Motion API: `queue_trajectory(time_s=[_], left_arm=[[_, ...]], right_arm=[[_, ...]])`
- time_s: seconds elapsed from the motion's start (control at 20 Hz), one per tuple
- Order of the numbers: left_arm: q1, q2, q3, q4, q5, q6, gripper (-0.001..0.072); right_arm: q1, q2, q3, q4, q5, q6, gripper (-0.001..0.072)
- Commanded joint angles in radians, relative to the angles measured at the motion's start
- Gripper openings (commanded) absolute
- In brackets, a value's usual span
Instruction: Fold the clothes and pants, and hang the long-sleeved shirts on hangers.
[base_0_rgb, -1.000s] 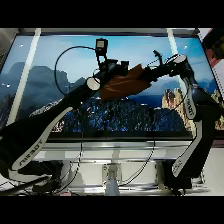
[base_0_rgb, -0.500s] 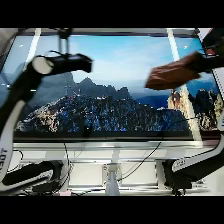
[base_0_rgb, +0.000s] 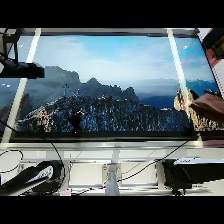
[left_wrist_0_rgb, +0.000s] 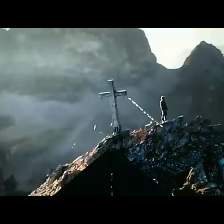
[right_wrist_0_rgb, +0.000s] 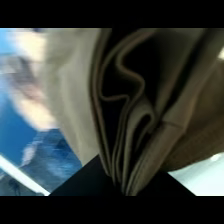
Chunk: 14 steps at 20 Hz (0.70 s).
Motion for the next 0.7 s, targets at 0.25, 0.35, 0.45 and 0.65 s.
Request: queue_trajectory(time_s=[0.25,0.35,0.45,0.65], left_arm=[[0.016,0.006,0.000,0.016,-0.040,-0.008,0.0013],[0.016,0.006,0.000,0.016,-0.040,-0.008,0.0013],[0.016,0.006,0.000,0.016,-0.040,-0.008,0.0013],[0.016,0.006,0.000,0.016,-0.040,-0.008,0.0013]], right_arm=[[-0.173,0.014,-0.139,-0.153,0.092,0.130,0.0373],[-0.173,0.014,-0.170,-0.090,0.098,0.127,0.0481],[-0.172,0.014,-0.190,-0.046,0.109,0.126,0.0481],[-0.172,0.015,-0.191,-0.006,0.109,0.126,0.0458]])
